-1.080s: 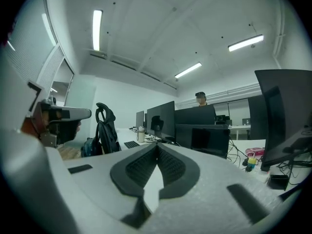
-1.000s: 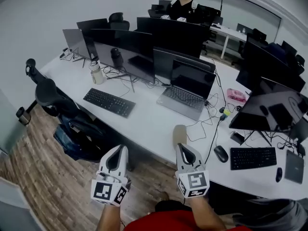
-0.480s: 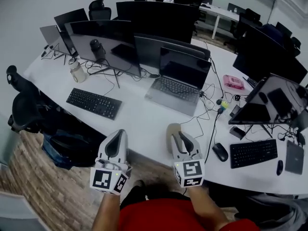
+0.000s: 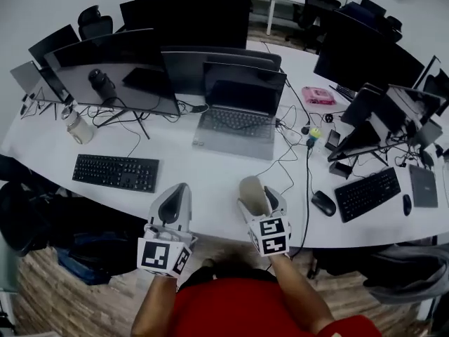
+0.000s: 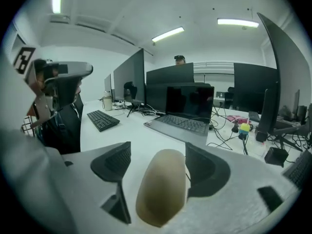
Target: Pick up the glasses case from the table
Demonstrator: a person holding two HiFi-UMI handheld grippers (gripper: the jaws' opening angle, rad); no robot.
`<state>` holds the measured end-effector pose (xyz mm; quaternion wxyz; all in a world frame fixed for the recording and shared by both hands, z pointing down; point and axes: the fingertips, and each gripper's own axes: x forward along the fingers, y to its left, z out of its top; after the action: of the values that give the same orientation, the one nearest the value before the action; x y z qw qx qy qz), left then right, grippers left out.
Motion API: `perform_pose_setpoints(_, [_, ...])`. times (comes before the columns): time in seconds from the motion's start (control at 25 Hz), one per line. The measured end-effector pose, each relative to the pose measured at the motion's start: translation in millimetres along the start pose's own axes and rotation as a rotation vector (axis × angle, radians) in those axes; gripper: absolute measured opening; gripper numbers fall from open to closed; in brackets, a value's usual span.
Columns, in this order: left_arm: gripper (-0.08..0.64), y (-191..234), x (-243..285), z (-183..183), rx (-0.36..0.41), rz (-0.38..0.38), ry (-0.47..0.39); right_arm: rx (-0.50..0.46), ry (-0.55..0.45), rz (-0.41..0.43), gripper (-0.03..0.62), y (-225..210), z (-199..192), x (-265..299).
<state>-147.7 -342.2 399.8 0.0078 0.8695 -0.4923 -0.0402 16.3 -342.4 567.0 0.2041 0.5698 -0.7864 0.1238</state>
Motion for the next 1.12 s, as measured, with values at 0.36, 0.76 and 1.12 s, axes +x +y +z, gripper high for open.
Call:
perform_pose_setpoints(0.36, [0.011,13.9,20.5,-16.9,-0.022,-0.169,0.027,0.082,0.167,-0.084,0.439,-14.2,-47.6,44.3])
perform_pose_setpoints(0.76, [0.011,24.8,30.0,-26.6,-0.041,-0.223,0.052,0.051,0.308,-0.138,0.414,-14.0,-66.8,60.9])
perform_pose_setpoints(1.12, [0.011,16.9,32.5,-31.4,-0.050,-0.225,0.062,0.049,0.319,-0.124,0.399,-13.5,-67.4,60.9])
